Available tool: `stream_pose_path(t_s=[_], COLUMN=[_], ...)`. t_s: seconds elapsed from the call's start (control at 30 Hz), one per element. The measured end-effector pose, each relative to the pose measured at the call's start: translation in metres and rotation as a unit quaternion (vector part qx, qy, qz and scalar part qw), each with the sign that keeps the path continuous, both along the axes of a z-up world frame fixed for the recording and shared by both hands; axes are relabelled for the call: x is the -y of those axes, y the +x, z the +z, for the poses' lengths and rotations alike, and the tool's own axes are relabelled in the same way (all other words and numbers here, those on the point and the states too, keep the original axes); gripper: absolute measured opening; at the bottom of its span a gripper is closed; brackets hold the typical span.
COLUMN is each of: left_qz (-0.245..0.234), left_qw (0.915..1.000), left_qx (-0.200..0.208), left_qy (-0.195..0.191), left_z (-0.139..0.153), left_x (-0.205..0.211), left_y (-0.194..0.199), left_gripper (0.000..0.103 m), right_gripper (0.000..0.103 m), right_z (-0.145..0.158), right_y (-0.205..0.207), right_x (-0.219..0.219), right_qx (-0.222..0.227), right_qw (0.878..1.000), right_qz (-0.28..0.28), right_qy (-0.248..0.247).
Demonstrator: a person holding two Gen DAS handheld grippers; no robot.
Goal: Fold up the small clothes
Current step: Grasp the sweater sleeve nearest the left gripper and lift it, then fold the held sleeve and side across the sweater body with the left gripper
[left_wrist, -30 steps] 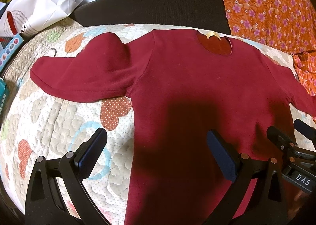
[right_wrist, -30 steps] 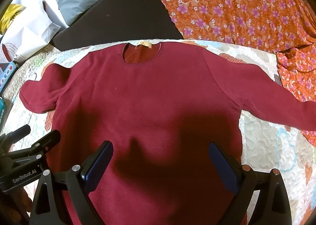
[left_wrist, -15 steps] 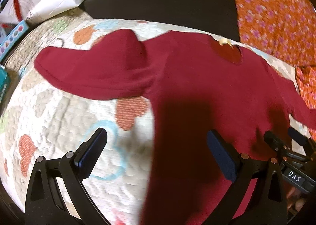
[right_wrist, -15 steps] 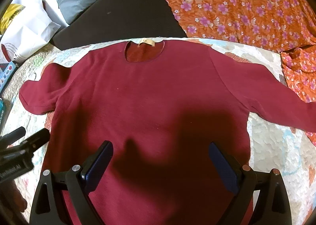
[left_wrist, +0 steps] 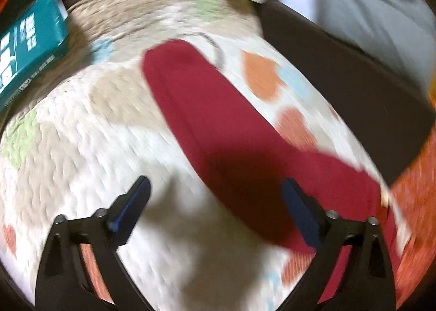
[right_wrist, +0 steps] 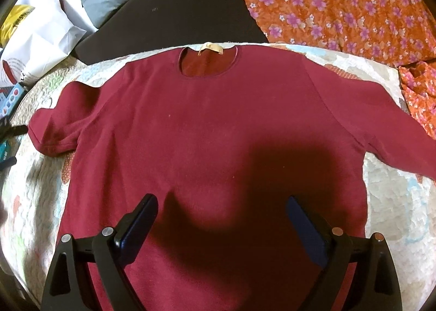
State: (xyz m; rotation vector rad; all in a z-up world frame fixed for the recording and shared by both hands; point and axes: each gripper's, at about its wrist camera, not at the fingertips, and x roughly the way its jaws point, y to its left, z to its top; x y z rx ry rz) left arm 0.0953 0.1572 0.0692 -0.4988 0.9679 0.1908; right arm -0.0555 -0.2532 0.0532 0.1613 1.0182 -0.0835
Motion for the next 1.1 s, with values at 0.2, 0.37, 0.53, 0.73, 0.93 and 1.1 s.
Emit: stream_pose_path(t_s=[0.2,0.37,0.53,0.73,0.93,1.1], left_qz=[0.082,0.067,0.015,-0.07,-0.218,-0.319], left_qw=[0.9952,0.9947,0.9972,0.9857,0.947,0.9181], left_qx=[0.007,0.052,0.046,0.124,0.218,0.214], left_qy=[-0.052,-0.058,-0.057,-0.09,-0.091,-0.098], left_z=[-0.02,-0.025,-0.028,0.062,0.166,0.169], left_x=[-0.056,-0.054,-0.039,0.006,0.117,0.214], left_y=[0.032,0.055,0.067,0.045,0.0,-0.033], left_gripper=[0.085,0.066,0.008,0.007,0.007,0.007], right_gripper=[0.094,0.094,0.094,0.094,0.094,0.094], right_z=[-0.001,-0.004,-0.005,0.0,0.009,0.015], right_y=[0.005,0.008,0.008,0.005,-0.002,-0.01], right_x=[-0.004,-0.008,-0.007,0.005,0.022,0.045], right_qx=[-0.001,-0.01,-0.01,-0.004,0.007,0.016], right_qw=[1.0,1.0,1.0,1.0,1.0,0.999], right_qz=[0.018,0.026,0.025,0.011,-0.005,-0.032], right_qy=[-0.004,-0.001,0.0,0.011,0.024,0.033])
